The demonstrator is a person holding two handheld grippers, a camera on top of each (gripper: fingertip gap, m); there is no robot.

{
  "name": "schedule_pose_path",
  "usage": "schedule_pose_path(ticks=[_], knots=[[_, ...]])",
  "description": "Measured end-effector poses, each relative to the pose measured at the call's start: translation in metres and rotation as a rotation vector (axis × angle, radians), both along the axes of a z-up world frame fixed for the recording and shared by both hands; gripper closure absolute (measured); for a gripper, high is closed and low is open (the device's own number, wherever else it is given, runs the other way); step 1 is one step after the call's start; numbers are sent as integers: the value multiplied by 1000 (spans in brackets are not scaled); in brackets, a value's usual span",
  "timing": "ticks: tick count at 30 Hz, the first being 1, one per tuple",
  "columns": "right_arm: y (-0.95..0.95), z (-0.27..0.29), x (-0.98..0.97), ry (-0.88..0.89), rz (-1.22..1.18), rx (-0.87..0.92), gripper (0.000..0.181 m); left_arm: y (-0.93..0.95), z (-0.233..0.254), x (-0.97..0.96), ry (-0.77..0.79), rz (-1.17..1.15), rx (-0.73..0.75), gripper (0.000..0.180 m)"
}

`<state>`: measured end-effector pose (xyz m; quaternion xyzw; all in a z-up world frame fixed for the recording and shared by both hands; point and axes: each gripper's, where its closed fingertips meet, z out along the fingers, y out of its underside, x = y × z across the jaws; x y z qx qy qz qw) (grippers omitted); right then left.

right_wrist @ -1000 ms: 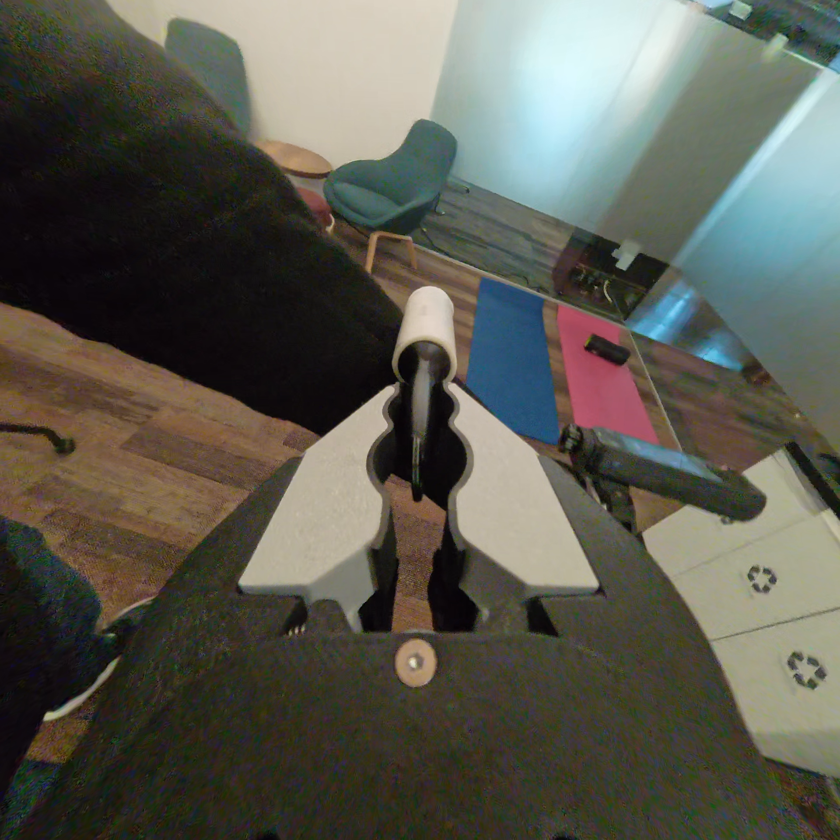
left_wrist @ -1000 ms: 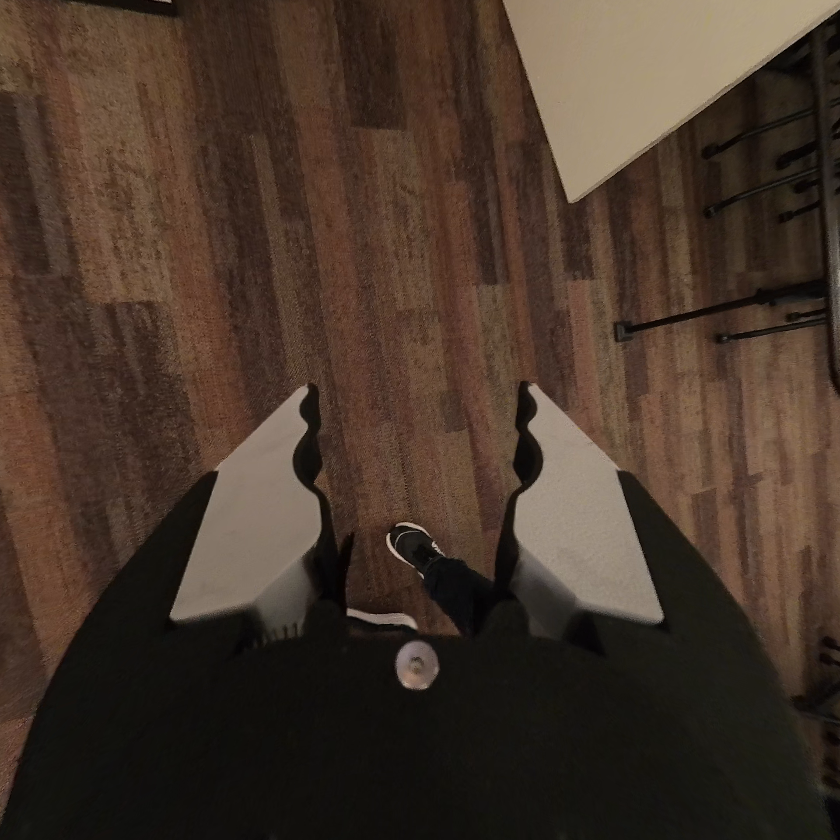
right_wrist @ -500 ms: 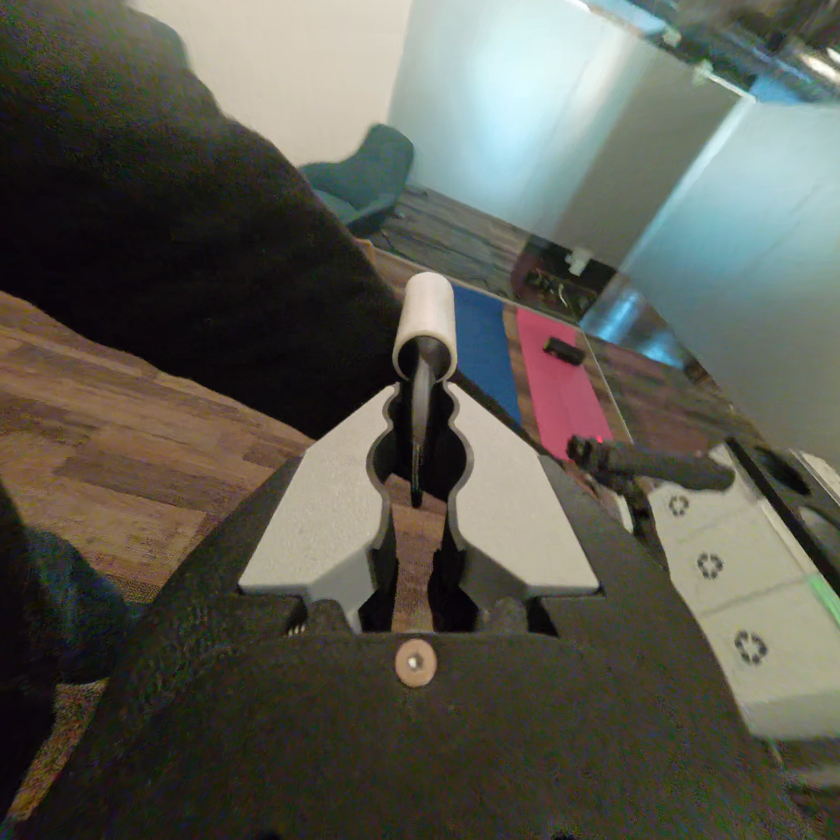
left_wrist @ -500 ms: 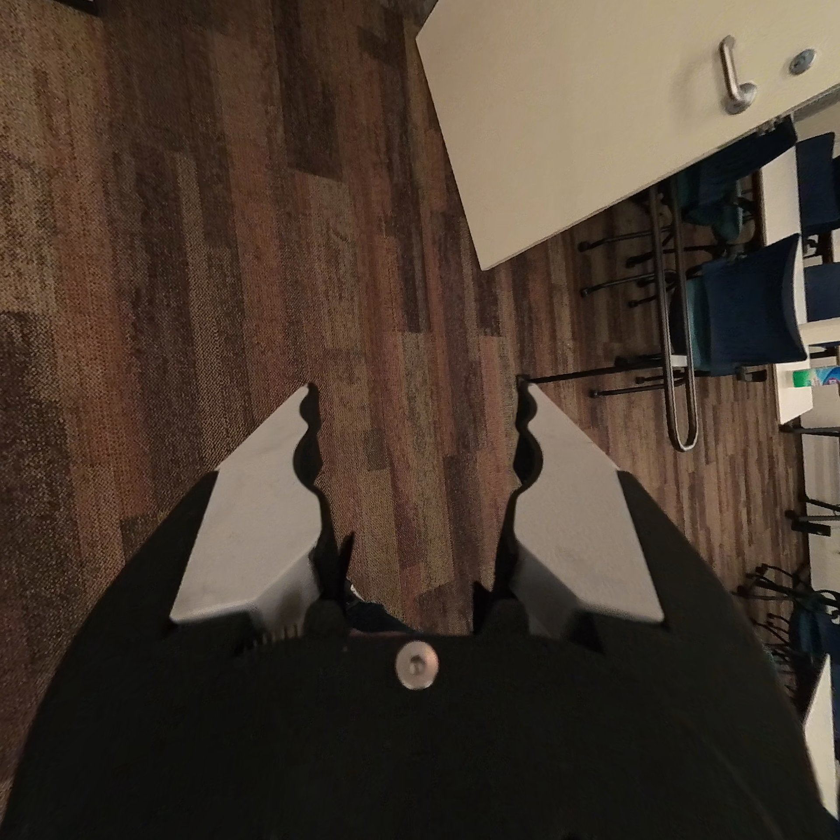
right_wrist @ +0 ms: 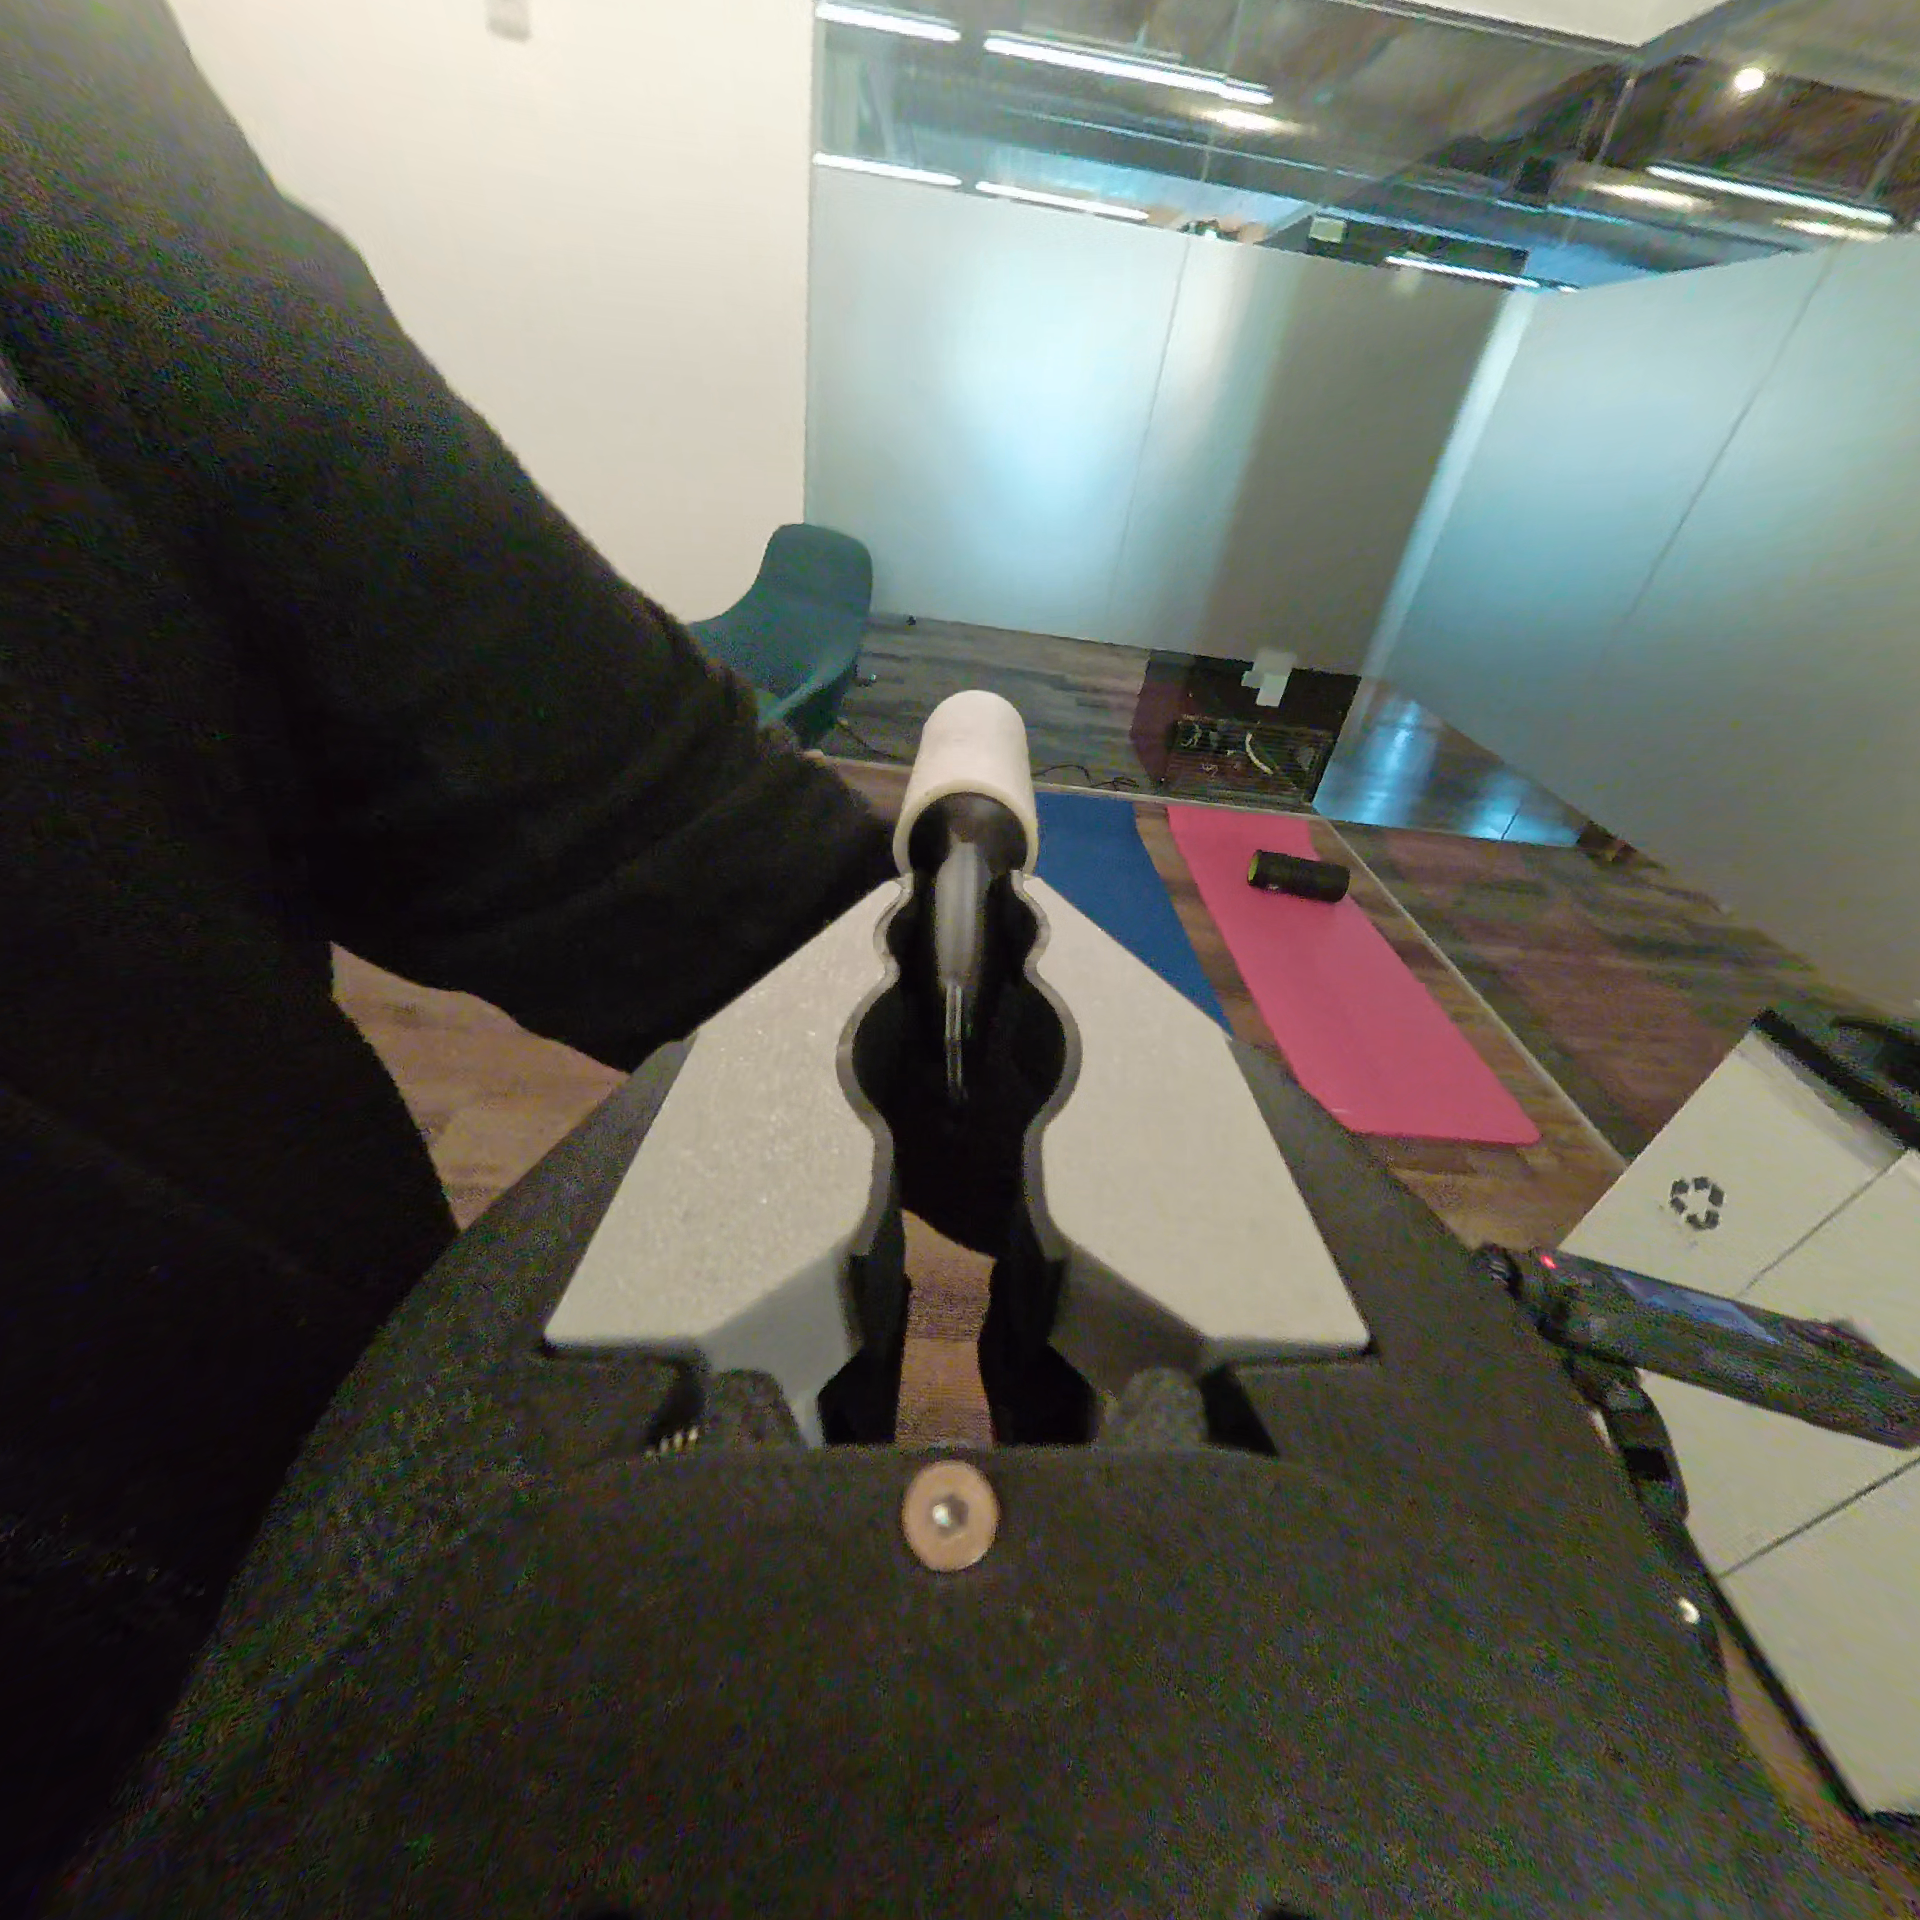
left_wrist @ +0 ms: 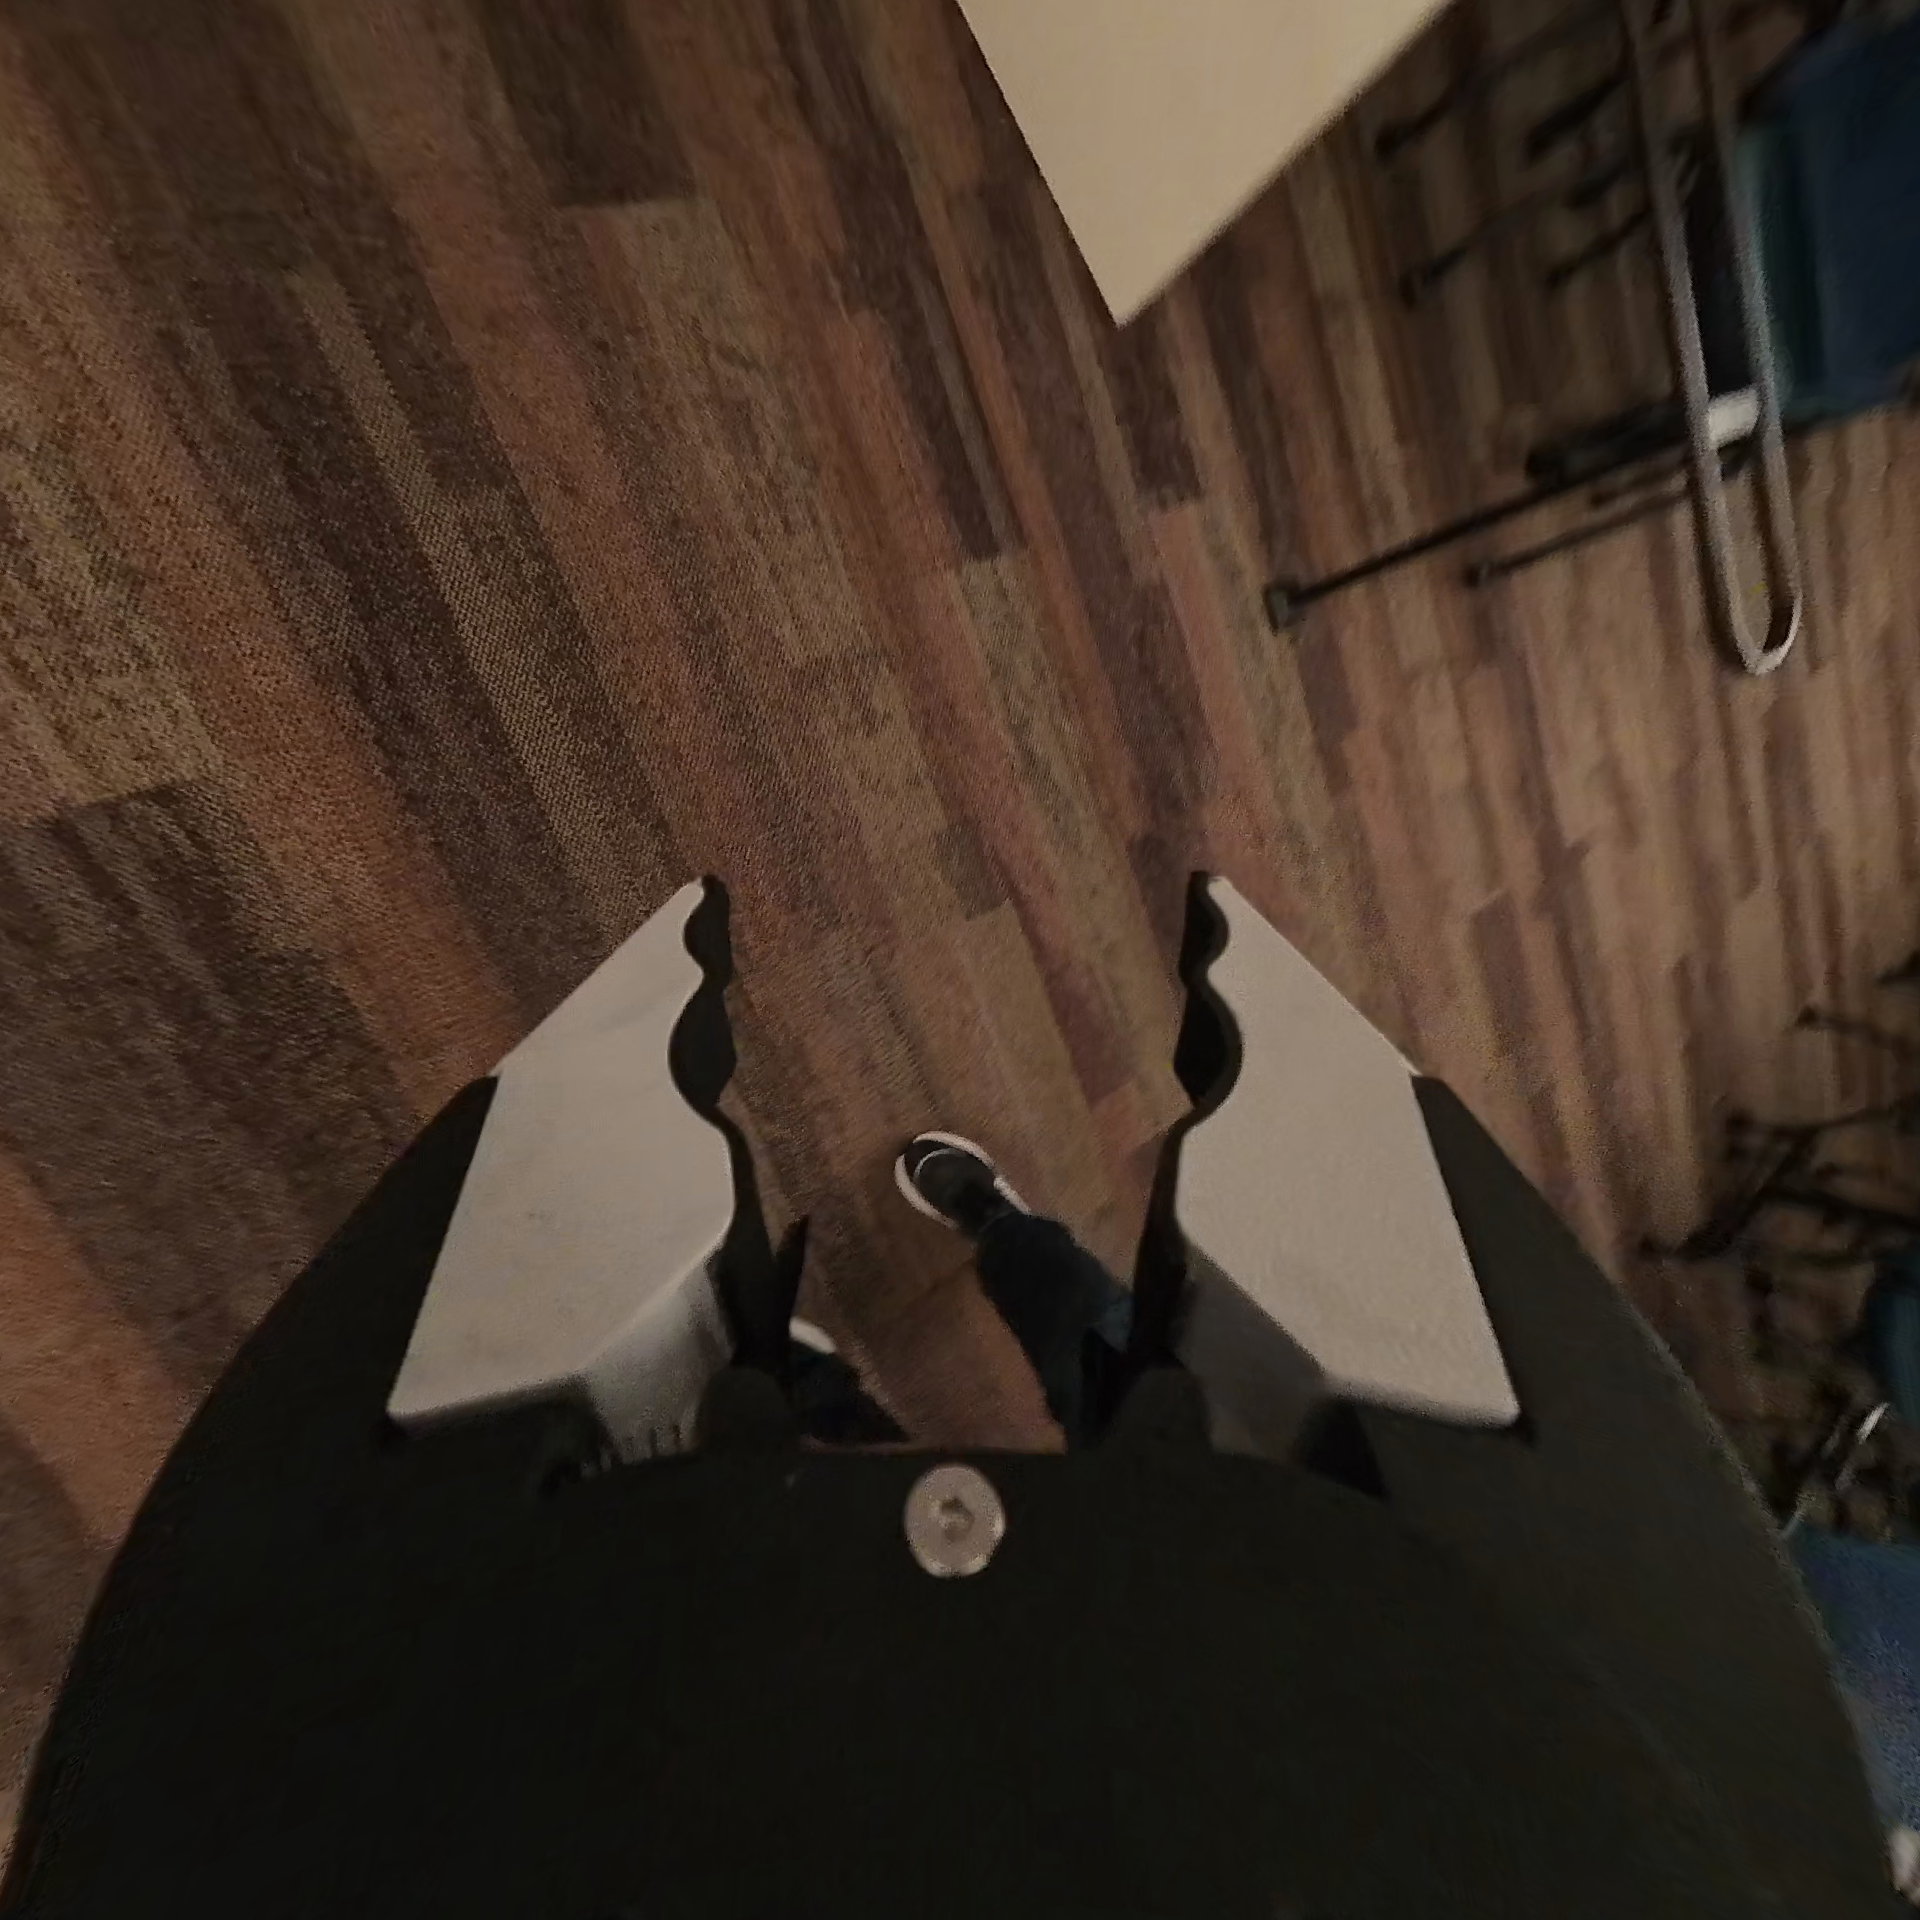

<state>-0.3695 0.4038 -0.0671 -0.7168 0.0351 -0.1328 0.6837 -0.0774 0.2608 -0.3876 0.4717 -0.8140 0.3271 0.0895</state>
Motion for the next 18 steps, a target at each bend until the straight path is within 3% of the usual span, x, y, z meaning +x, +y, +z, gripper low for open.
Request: schedule_pose_path(ticks=[6, 10, 15, 18], knots=[[-59, 28, -29, 105, 31, 85, 169, 20, -40, -63, -36, -279, 88, 94], [-78, 27, -82, 104, 39, 1, 168, 60, -82, -109, 42, -340, 126, 94], [-67, -24, -111, 181, 46, -140, 168, 103, -126, -154, 191, -283, 133, 94], [-80, -54, -102, 254, 4, -131, 168, 119, -139, -169, 234, -247, 139, 95]])
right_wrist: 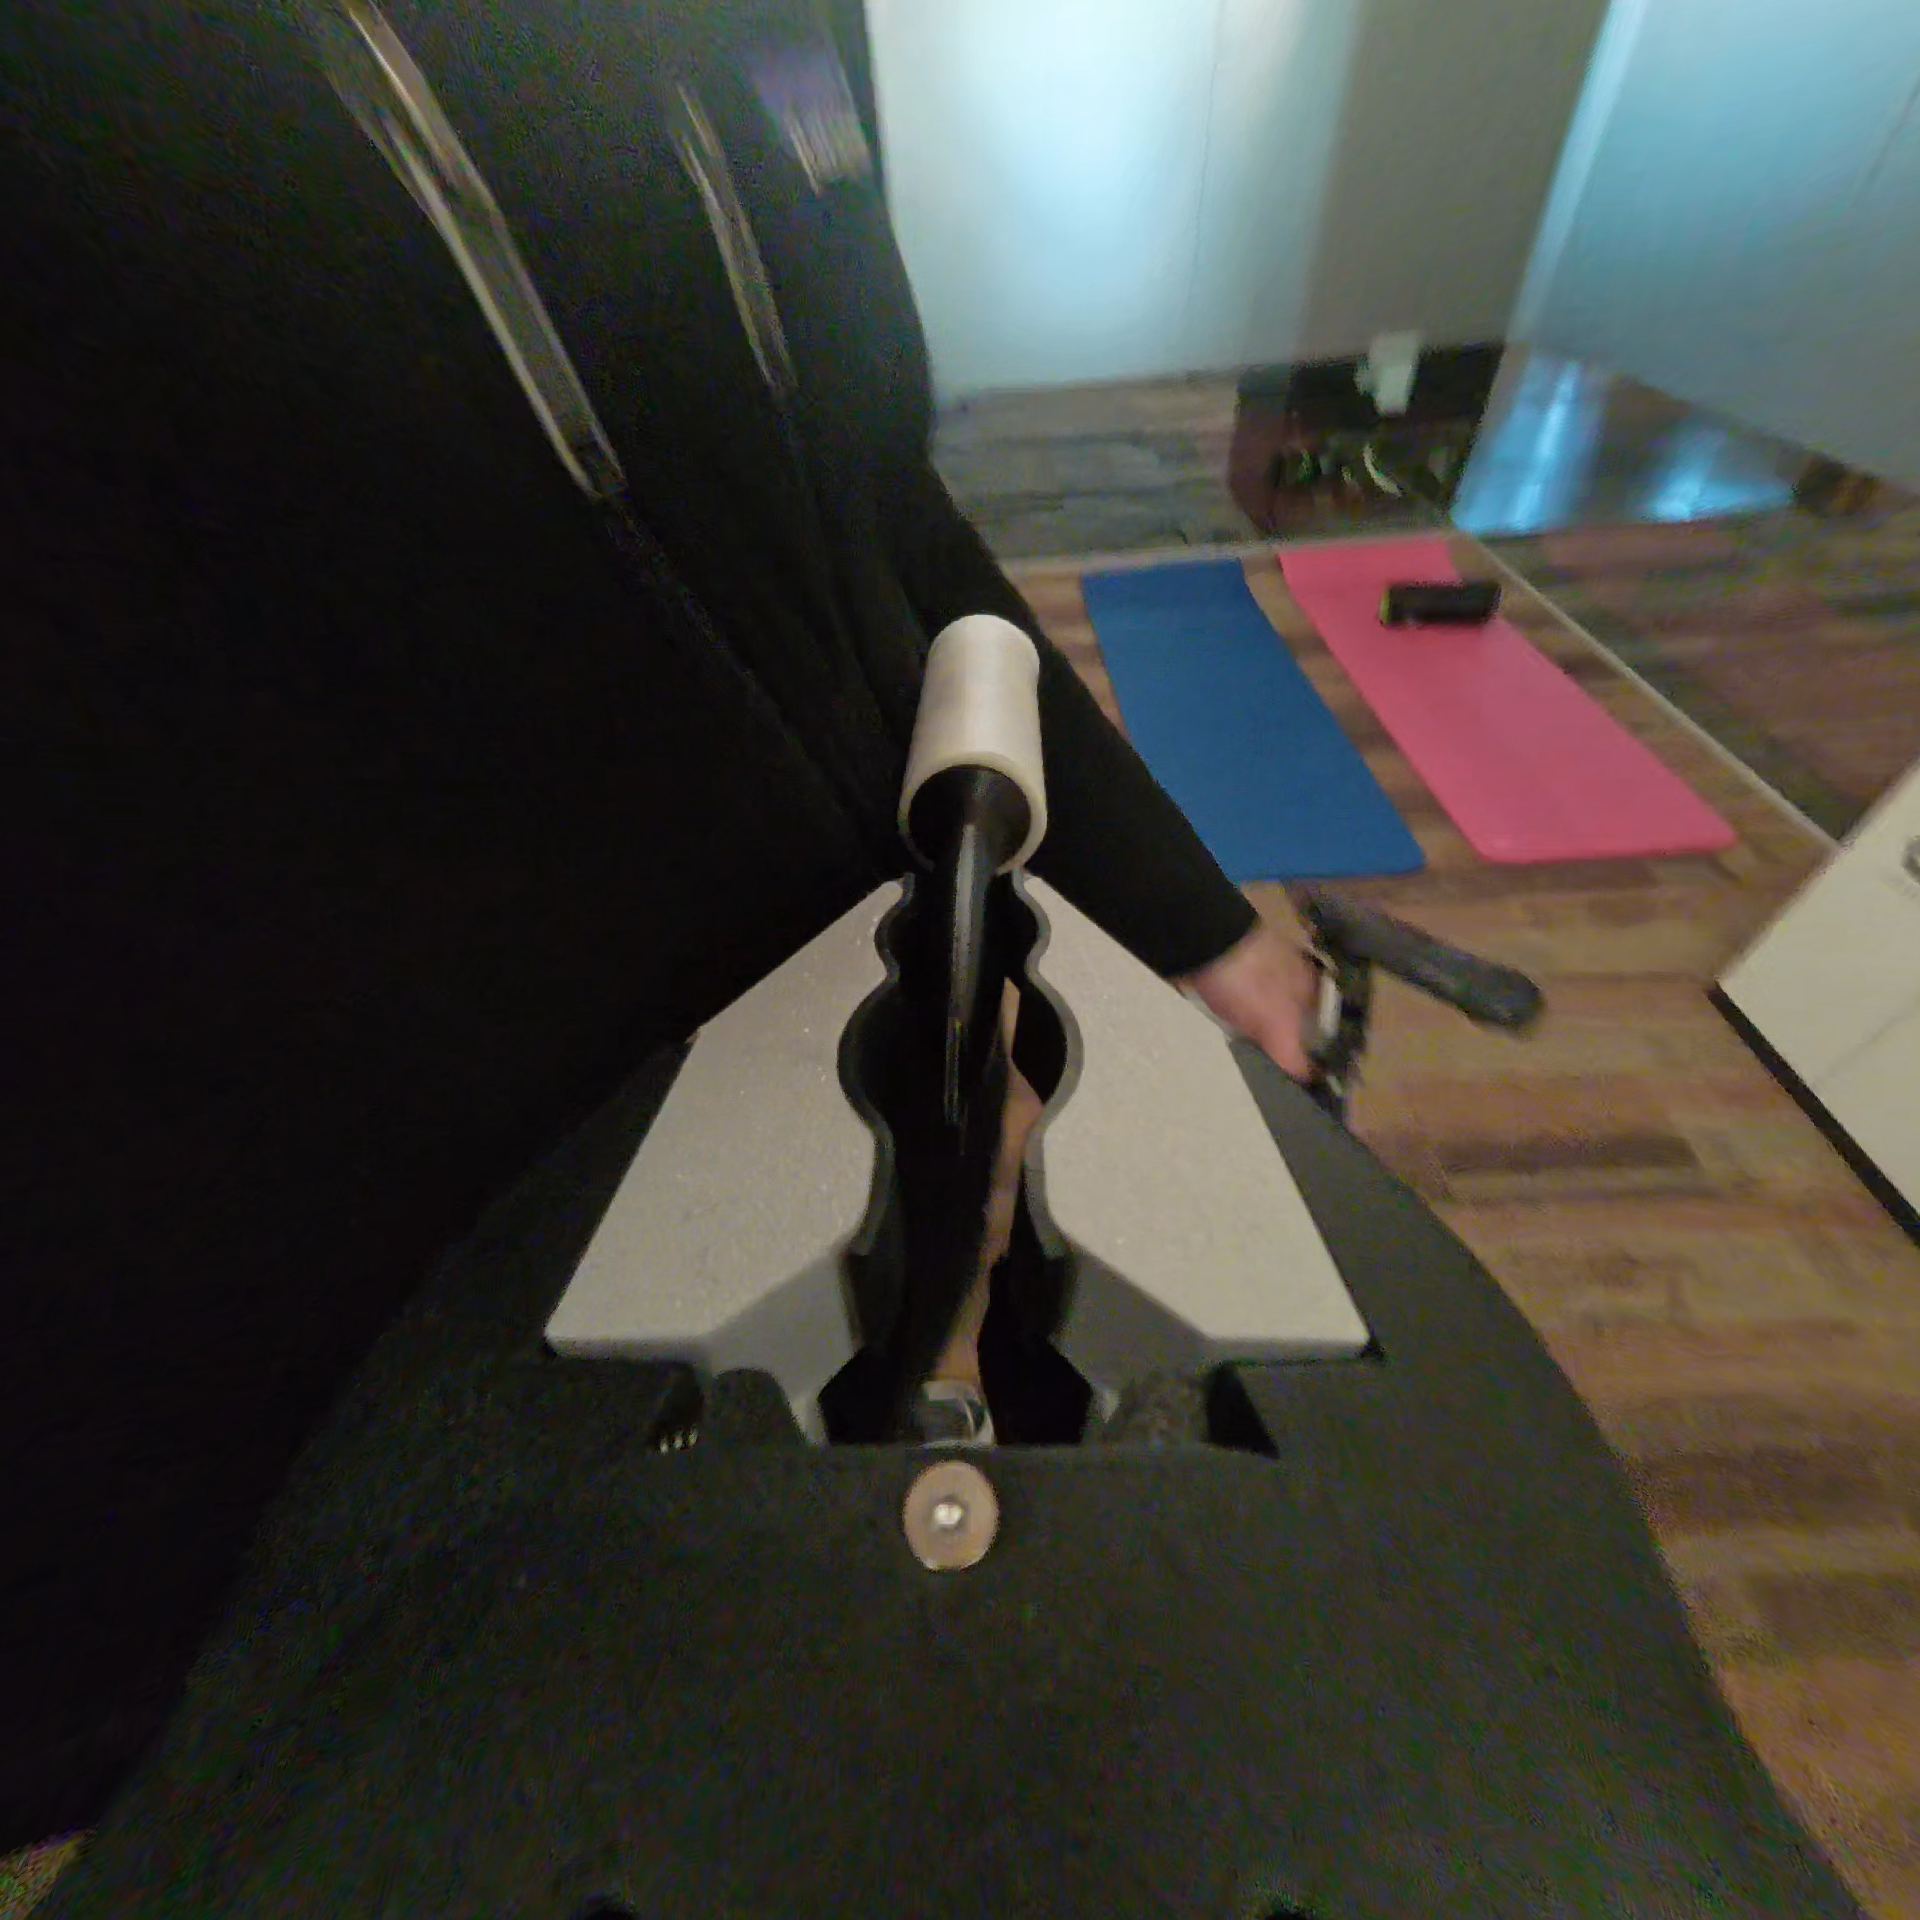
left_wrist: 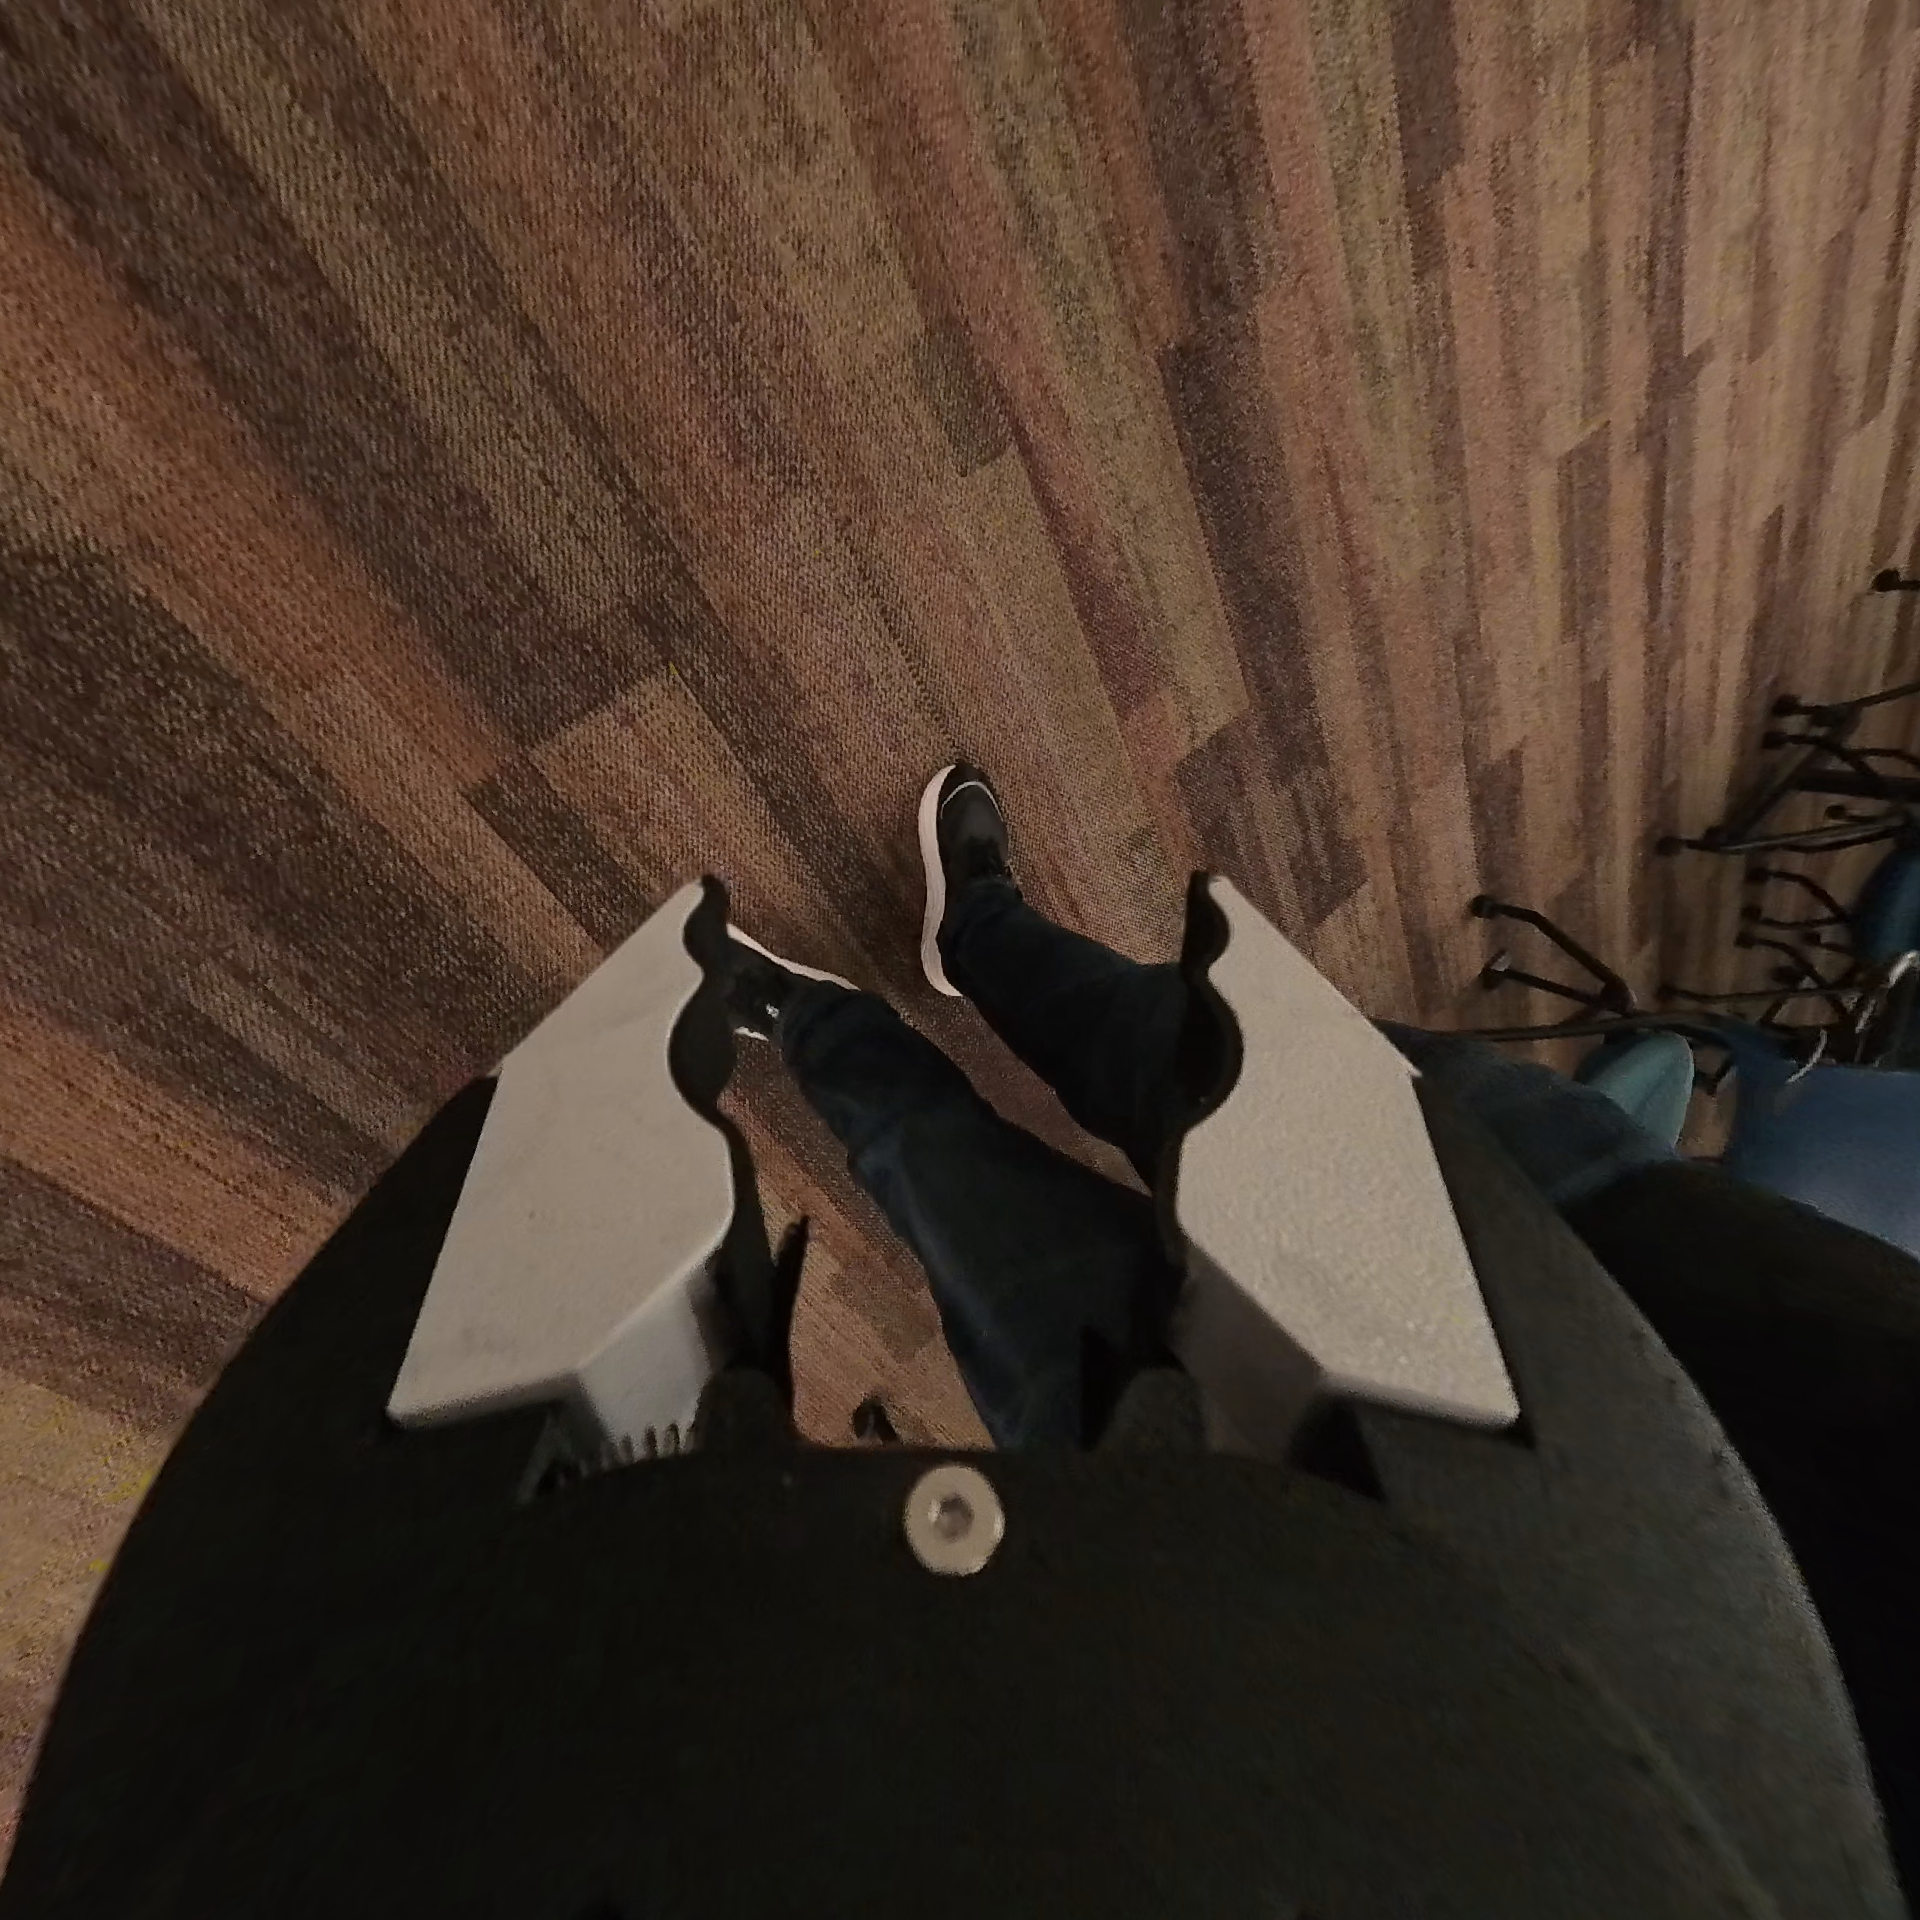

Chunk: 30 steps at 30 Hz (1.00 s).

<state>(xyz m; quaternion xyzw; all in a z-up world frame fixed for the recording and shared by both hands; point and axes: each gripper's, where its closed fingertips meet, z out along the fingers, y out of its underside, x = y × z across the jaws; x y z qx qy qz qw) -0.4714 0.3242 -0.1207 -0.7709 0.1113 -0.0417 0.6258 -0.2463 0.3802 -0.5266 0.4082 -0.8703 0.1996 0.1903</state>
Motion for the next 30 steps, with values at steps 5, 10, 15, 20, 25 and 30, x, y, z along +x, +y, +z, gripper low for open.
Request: schedule_pose_path(ticks=[5, 10, 15, 20, 25, 30], knots=[[-25, -67, 15, 85, -3, -137, 168, 14, -10, -18, 39, 28, 24, 95], [-24, -8, 9, 93, 98, 82, 168, 15, -4, -30, 48, 32, 16, 95], [-22, 14, 3, 56, 159, 120, 168, 17, -5, -51, 61, 0, 25, 95], [-28, -83, 13, 213, 109, -34, 167, 24, -10, -70, 100, 17, 25, 94], [-28, -24, 8, 218, 173, 239, 168, 34, -13, -84, 125, 20, 41, 94], [-28, 13, -1, 84, 195, 193, 168, 35, -11, -93, 133, 8, 39, 94]])
